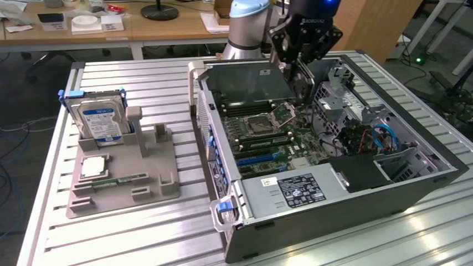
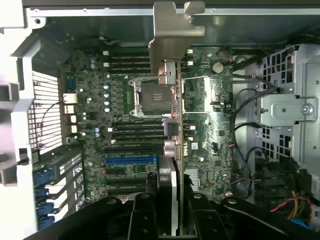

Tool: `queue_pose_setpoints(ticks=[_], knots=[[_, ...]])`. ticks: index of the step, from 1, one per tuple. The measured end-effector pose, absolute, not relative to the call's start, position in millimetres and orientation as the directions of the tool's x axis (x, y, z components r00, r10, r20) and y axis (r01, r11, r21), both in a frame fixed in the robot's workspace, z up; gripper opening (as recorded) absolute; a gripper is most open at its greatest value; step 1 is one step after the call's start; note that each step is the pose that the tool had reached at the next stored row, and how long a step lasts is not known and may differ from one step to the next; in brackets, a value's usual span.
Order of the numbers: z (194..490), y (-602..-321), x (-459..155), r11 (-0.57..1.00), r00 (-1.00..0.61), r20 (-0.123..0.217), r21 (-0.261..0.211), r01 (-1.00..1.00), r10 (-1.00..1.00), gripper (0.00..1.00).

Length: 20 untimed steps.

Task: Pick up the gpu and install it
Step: 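Pick up the gpu and move the gpu toward the slot, then insert the gpu into the slot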

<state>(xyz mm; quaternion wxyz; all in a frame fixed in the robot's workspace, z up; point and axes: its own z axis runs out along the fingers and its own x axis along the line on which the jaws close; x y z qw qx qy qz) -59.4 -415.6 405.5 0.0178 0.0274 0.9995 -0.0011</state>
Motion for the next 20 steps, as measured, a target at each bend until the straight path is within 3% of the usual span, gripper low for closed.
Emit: queue_pose_setpoints(ticks=[20], knots=[[405,-416,-23,0.999,-0.998,-0.036,-0.001,0.055,0.055,0.28]])
